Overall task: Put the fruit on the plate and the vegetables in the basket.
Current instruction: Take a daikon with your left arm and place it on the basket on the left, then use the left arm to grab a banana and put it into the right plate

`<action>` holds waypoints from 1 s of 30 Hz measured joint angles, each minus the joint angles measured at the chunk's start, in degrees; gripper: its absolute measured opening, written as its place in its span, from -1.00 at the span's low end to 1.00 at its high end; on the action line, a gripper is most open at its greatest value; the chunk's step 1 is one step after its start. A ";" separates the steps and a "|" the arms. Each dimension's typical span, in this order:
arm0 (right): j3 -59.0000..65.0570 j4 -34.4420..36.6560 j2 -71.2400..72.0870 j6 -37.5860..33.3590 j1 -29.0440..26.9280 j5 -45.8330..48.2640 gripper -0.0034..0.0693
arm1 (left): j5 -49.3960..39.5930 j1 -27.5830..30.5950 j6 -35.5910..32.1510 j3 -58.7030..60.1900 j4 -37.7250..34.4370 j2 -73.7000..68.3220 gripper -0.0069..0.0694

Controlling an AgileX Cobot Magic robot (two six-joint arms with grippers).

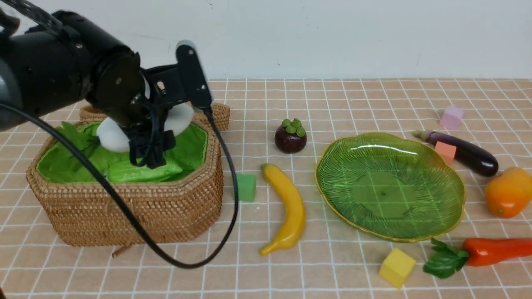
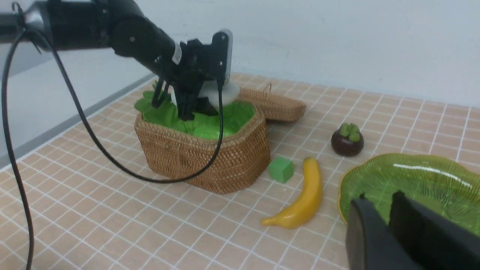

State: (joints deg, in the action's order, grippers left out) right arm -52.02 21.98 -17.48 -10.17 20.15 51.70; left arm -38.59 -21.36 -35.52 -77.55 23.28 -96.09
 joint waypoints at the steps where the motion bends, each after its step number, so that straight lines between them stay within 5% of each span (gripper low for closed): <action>1: 0.34 0.08 -0.04 0.00 0.00 0.11 -0.57 | -0.32 0.12 0.00 0.00 0.29 -0.02 0.73; 4: 0.46 0.08 -0.04 0.00 0.00 0.19 -0.56 | -1.86 0.18 0.00 0.00 0.39 0.40 0.92; 9: 0.46 0.08 -0.04 0.08 0.00 0.00 -0.56 | -5.46 0.01 7.07 0.00 -5.65 3.26 0.82; 15: 0.46 0.26 -0.04 0.12 0.00 -0.04 -0.55 | -7.67 -7.63 31.39 -2.18 -19.51 6.47 -0.04; 16: 0.46 0.26 -0.04 0.12 0.00 -0.04 -0.55 | -7.94 -8.08 31.39 -2.48 -19.80 6.38 -0.08; 18: 0.46 0.26 -0.04 0.12 0.00 0.01 -0.55 | -12.51 -13.93 39.03 -8.10 -22.06 3.20 -0.47; 20: 0.46 0.26 -0.04 0.12 0.00 0.25 -0.55 | -16.01 -17.31 41.79 -12.01 -22.84 -0.89 -0.53; 22: 0.46 0.26 -0.04 0.12 0.00 0.69 -0.55 | -18.41 -18.51 43.60 -15.48 -23.28 -4.76 -0.50; 30: 0.46 0.37 -0.04 0.12 0.00 4.82 -0.53 | -23.51 -19.33 45.91 -24.65 -22.44 -22.30 0.36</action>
State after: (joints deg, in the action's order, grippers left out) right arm -51.56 22.35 -17.52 -10.05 20.15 56.52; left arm -62.10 -40.69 10.39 -102.21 0.84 -118.39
